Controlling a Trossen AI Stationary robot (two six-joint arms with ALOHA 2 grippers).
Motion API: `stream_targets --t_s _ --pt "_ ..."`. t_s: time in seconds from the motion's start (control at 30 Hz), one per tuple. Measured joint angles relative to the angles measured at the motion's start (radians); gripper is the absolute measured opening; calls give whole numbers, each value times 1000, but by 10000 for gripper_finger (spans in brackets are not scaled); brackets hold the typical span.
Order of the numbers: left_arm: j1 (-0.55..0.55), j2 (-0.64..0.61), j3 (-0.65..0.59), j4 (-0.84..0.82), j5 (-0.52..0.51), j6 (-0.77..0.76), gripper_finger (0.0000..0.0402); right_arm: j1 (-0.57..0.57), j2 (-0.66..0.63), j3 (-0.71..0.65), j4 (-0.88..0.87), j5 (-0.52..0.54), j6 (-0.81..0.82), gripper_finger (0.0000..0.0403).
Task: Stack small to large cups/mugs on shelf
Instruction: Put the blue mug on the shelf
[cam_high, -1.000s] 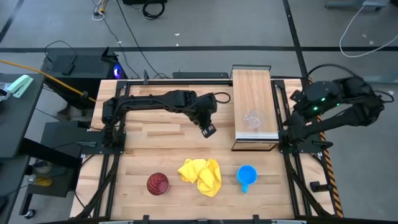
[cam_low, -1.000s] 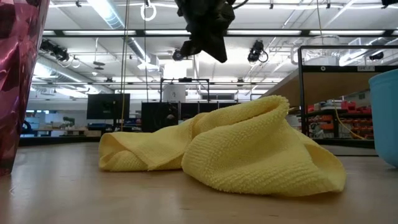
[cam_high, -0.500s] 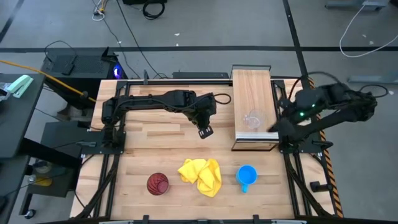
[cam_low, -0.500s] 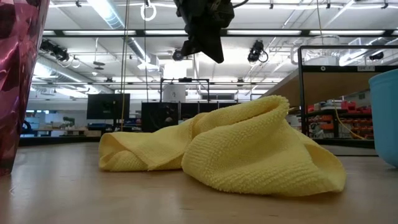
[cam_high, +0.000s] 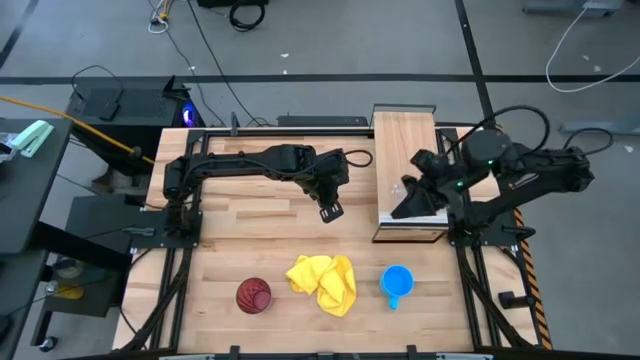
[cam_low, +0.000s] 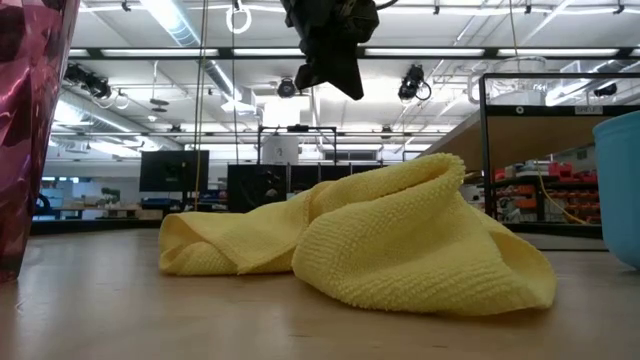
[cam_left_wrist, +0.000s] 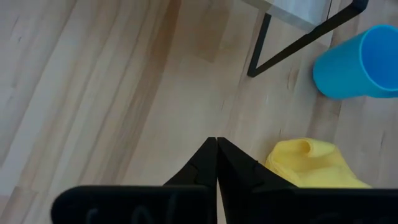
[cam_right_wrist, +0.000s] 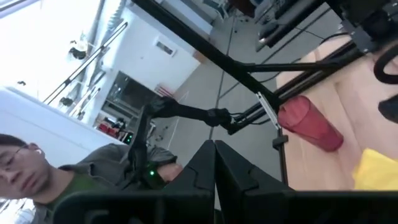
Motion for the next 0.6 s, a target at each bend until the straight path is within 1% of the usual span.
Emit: stream_targets --t_s 0.17,0.27,0.43,0.6 --pt "0 1 0 0 0 0 23 1 38 0 -1 -9 95 10" --pt "0 1 0 0 0 6 26 52 40 0 -53 15 148 10" --pt "2 1 1 -1 0 24 18 200 19 1 -299 147 303 6" --pt "12 1 1 -2 1 42 13 358 10 1 -553 339 481 6"
